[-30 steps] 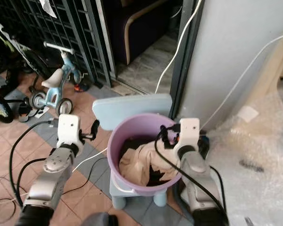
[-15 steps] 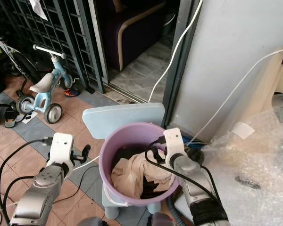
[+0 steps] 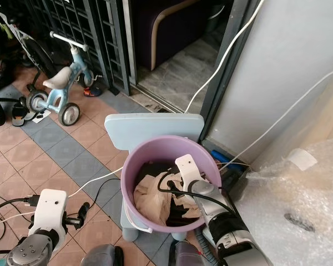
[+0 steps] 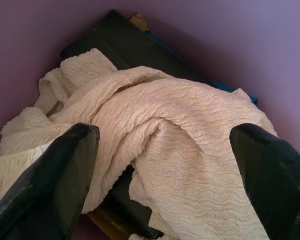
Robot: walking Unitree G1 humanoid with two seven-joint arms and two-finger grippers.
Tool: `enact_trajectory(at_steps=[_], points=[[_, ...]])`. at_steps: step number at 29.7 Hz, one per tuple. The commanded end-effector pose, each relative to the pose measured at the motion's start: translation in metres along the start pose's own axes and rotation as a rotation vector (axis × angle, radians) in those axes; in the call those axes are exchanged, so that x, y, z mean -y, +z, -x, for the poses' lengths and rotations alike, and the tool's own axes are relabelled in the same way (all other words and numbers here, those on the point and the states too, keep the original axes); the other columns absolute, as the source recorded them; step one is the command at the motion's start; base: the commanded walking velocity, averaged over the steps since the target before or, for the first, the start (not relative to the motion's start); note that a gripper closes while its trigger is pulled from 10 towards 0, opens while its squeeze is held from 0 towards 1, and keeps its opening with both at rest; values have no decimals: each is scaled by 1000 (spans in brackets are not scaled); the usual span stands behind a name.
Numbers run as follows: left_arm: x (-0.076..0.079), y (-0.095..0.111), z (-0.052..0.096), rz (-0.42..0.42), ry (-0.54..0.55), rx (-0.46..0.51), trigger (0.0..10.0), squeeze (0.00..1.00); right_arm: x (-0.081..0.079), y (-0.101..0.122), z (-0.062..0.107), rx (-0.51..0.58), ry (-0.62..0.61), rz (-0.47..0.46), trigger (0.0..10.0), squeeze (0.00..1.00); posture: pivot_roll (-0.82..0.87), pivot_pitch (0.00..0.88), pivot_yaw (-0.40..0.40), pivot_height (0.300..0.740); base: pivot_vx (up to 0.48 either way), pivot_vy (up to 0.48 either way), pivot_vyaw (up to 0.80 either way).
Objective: Clothes washing
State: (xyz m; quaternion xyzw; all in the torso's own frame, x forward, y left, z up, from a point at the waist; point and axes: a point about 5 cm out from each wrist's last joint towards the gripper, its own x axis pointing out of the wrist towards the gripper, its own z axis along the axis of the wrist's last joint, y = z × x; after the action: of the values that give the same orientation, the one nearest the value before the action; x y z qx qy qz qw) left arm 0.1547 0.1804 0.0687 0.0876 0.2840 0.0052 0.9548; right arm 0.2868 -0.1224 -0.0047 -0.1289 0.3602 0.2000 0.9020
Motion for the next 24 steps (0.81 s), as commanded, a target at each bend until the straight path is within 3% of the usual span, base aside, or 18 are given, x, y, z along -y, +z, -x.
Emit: enact_trajectory(at_steps=[1,5,10,11,12,13,17,24], points=[[0,-1,5,-10,6,-14,10000,0,1,-11,-1,-34,-13,-6,10000,0,171,233,-35,740,0,0,0],[3,3,14,-34,-5,-1,10000,0,-6,-12,-7,-51,-46,18,10000,0,178,273,-38,740,0,0,0],[8,4,14,-30,-32,-2,10000,0,-12,-10,-11,-65,-110,59,10000,0,169,286,-41,740,0,0,0],[10,5,14,-28,-37,-3,10000,0,-16,-7,-12,-32,-142,-9,6941,0,172,286,-46,740,0,0,0],[11,6,13,-28,-38,-2,10000,0,-18,-7,-13,-28,-151,-34,2745,0,175,287,-48,740,0,0,0],[11,7,13,-27,-39,-1,10000,0,-20,-7,-13,-32,-150,-51,0,0,177,289,-49,740,0,0,0],[11,8,13,-22,-37,-2,10000,0,-33,-13,-15,-69,-113,-96,0,0,176,293,-53,740,0,0,0],[12,11,8,-26,-27,6,10000,0,-37,-22,-15,-101,-91,-146,0,0,190,292,-60,740,0,0,0]])
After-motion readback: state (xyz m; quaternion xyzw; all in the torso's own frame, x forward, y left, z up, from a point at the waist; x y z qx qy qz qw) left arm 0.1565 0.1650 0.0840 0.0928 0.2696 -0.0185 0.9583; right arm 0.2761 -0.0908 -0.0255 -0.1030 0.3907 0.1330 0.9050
